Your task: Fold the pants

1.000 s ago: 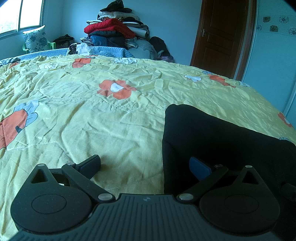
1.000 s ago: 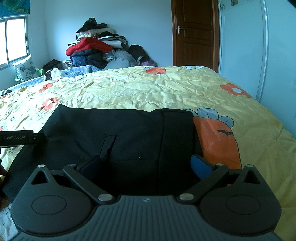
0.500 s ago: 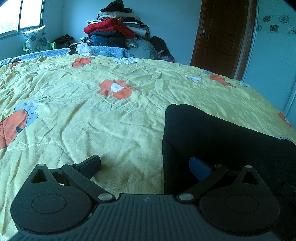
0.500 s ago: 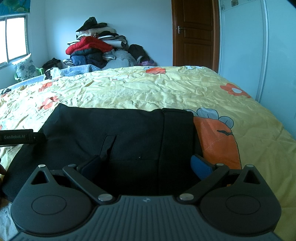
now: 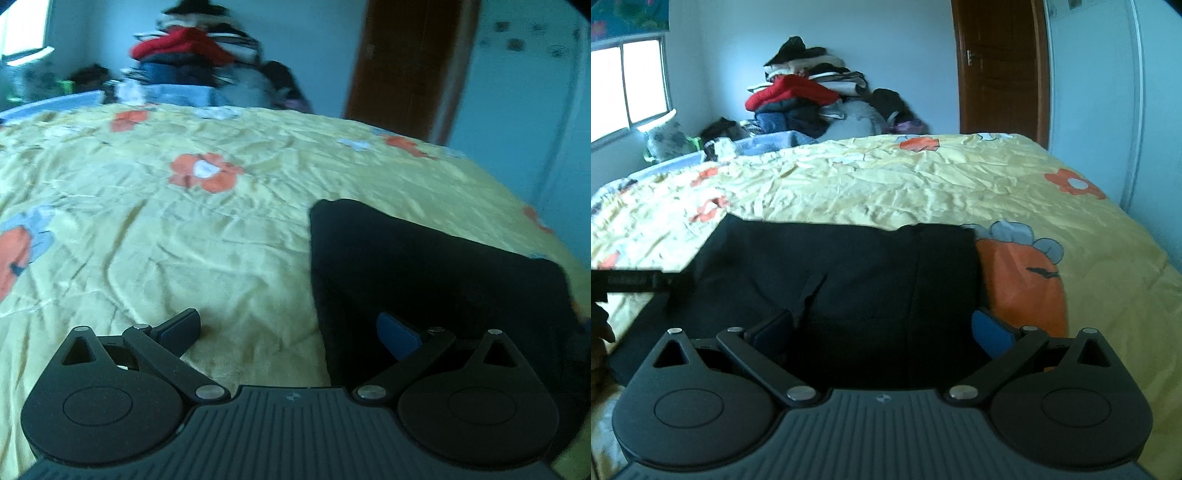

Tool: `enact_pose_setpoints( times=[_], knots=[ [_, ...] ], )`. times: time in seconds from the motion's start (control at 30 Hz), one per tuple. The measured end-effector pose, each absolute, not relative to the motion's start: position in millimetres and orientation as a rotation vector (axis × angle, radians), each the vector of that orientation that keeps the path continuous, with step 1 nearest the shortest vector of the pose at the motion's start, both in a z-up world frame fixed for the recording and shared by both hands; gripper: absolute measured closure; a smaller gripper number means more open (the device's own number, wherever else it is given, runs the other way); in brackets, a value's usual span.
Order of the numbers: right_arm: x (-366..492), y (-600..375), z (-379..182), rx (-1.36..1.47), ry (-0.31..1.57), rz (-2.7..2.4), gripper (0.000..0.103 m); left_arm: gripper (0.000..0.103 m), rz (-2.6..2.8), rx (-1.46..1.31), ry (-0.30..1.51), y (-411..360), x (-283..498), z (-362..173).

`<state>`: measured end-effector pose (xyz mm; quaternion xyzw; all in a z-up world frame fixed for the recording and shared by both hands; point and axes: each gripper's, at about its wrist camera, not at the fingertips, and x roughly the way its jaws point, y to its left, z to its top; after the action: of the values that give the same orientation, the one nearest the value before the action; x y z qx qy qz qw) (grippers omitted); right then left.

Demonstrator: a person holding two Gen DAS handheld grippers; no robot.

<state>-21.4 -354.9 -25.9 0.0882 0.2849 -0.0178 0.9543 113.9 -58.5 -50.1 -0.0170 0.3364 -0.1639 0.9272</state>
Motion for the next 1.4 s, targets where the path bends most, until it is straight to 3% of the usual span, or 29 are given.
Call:
enact_pose_setpoints(
  times=[0.33, 0.73, 0.83, 0.9, 0.97, 1.0, 1.03, 1.2, 1.4],
  knots=[
    [3.6, -445.5, -30.5, 0.453, 0.708, 0.189, 0.000, 0.004, -0.764, -0.090, 0.799, -46.2, 123.2, -45.5],
    [54.1, -457.6, -40.6, 0.650, 0.782, 0.614, 0.000, 0.005, -0.916, -0.370, 0.932, -53.0, 164.7, -56.2],
    [59.7, -451.9, -44.3, 0.692, 0.752, 0.620, 0.000, 0.016, -0.900, -0.377, 0.911, -55.0, 160.0, -56.2],
    [57.2, -447.2, -43.5, 0.677, 0.740, 0.597, 0.001, 0.046, -0.857, -0.337, 0.900, -56.8, 156.5, -55.5],
    [51.9, -445.0, -41.3, 0.651, 0.750, 0.533, 0.017, 0.066, -0.812, -0.270, 0.887, -58.6, 154.7, -53.6],
    [48.7, -447.0, -41.0, 0.646, 0.753, 0.493, 0.042, 0.076, -0.802, -0.254, 0.881, -58.1, 153.9, -53.4],
    [44.7, -451.1, -43.0, 0.668, 0.769, 0.431, 0.069, 0.080, -0.803, -0.270, 0.877, -56.4, 153.7, -53.8],
    [28.5, -447.9, -45.8, 0.746, 0.731, 0.356, 0.071, 0.088, -0.762, -0.261, 0.827, -59.6, 143.2, -50.5],
    [15.5, -435.6, -24.4, 0.812, 0.644, 0.376, 0.074, 0.089, -0.759, -0.286, 0.726, -43.6, 123.1, -27.1]
  ],
)
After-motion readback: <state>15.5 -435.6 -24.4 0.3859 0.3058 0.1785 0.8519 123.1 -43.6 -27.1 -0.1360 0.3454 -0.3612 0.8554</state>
